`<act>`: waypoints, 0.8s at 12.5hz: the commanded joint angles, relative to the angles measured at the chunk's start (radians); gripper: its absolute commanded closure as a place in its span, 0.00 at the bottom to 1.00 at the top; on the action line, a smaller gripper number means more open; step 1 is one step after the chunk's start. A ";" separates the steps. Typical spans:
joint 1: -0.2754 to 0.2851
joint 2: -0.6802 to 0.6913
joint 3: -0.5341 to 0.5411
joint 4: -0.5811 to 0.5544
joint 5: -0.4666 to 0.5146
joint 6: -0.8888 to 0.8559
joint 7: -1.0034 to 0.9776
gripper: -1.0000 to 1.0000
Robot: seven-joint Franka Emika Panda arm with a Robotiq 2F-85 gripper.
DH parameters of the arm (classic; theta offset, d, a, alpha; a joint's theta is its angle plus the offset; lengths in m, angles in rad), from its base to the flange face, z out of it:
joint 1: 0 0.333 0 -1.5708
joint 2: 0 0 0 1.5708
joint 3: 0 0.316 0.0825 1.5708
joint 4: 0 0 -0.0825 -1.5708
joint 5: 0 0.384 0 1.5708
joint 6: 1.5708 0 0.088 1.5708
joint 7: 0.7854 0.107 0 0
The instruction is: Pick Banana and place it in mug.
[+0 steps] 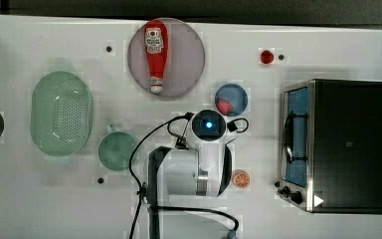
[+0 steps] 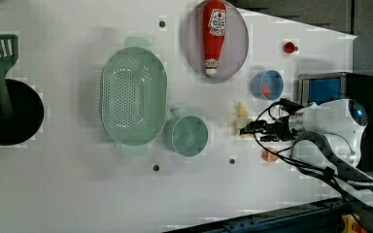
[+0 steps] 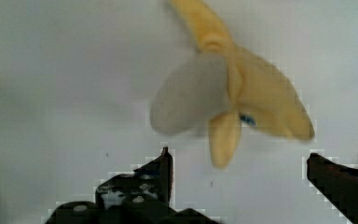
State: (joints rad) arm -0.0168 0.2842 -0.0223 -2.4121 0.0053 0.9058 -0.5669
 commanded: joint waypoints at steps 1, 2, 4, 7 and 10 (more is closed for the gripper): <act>-0.001 0.023 -0.012 0.032 -0.014 0.129 -0.181 0.00; 0.000 0.045 -0.010 0.028 -0.014 0.144 -0.181 0.00; 0.001 0.077 -0.012 0.022 -0.014 0.162 -0.181 0.00; 0.002 0.105 -0.010 0.015 -0.014 0.219 -0.181 0.04; 0.003 0.100 -0.009 0.010 -0.013 0.219 -0.181 0.40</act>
State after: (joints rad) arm 0.0009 0.3994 -0.0291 -2.3965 -0.0224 1.1211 -0.6870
